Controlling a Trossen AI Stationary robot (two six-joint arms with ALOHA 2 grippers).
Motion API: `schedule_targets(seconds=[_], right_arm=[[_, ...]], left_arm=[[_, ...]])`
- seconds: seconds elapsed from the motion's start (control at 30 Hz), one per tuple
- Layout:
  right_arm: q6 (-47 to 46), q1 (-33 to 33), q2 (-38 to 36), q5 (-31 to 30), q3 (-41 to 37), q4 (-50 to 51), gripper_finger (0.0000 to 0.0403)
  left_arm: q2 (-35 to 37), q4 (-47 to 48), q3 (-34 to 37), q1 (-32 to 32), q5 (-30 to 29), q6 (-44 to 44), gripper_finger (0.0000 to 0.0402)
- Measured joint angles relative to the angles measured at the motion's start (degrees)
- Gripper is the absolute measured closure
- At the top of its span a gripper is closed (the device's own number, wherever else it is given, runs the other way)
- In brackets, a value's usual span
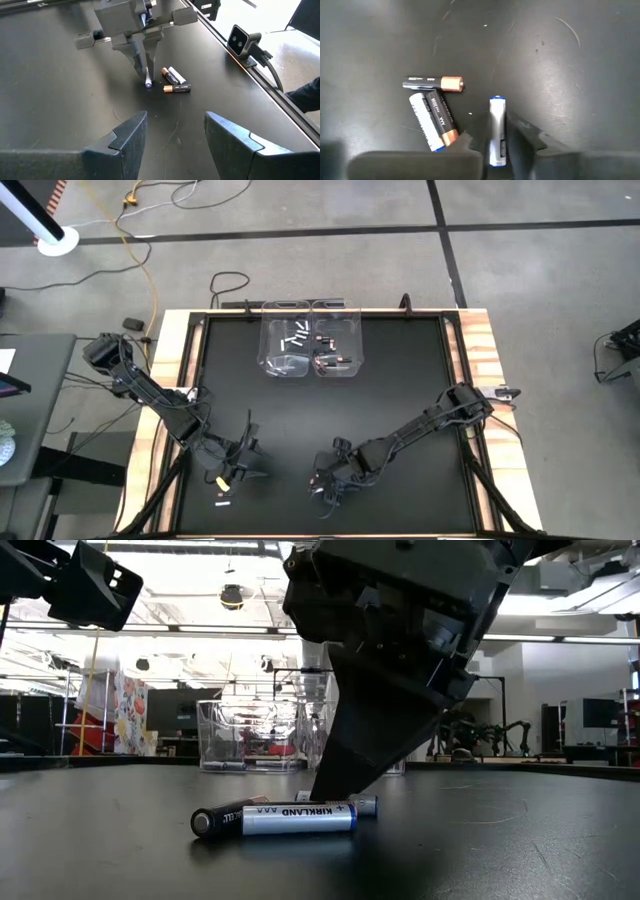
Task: Sort batteries
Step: Put the white battery into the left transparent bin
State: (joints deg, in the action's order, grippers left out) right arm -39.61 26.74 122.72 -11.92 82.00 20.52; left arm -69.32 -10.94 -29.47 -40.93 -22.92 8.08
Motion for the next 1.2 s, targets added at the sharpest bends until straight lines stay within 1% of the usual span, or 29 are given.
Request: schedule_targets(seconds=[0.1,0.17,0.3,0.4,0.53,0.63,0.77,0.9,1.0,1.2], right_arm=[[-0.01,0.04,-0.03,-0.08,0.0,-0.03,0.038],[-0.01,0.04,-0.03,0.04,0.28,0.26,0.0393],[0.0,-0.05,0.19,0.06,2.28,3.4,0.0386],[0.02,-0.31,0.45,0.32,5.3,9.2,0.0387],[0.86,-0.66,0.55,0.61,9.25,17.24,0.0389],[0.91,-1.03,0.5,0.57,12.5,22.28,0.0389],[1.06,-1.69,0.48,0.39,16.12,28.23,0.0389],[1.13,-2.98,0.43,0.28,19.47,33.89,0.0392],[2.97,-4.39,-0.31,0.23,20.14,35.41,0.0392],[8.41,-6.88,-3.74,0.02,19.19,33.93,0.0392]], left_arm=[[0.0,0.02,0.0,0.0,0.04,-0.31,0.0207],[0.0,0.05,0.0,0.01,0.11,-0.29,0.0207],[0.0,0.33,0.0,1.17,0.17,0.78,0.0207],[0.0,1.16,0.0,2.72,0.43,1.01,0.0207],[0.0,1.22,0.0,4.81,3.62,0.22,0.0207],[0.0,1.26,0.0,6.26,4.41,0.13,0.0207],[0.0,1.95,0.0,8.59,4.44,0.84,0.0207],[0.01,4.7,0.0,11.57,4.47,2.55,0.0207],[0.01,5.54,0.0,14.04,4.89,2.62,0.0207],[0.02,5.52,0.0,18.53,8.0,1.61,0.0207]])
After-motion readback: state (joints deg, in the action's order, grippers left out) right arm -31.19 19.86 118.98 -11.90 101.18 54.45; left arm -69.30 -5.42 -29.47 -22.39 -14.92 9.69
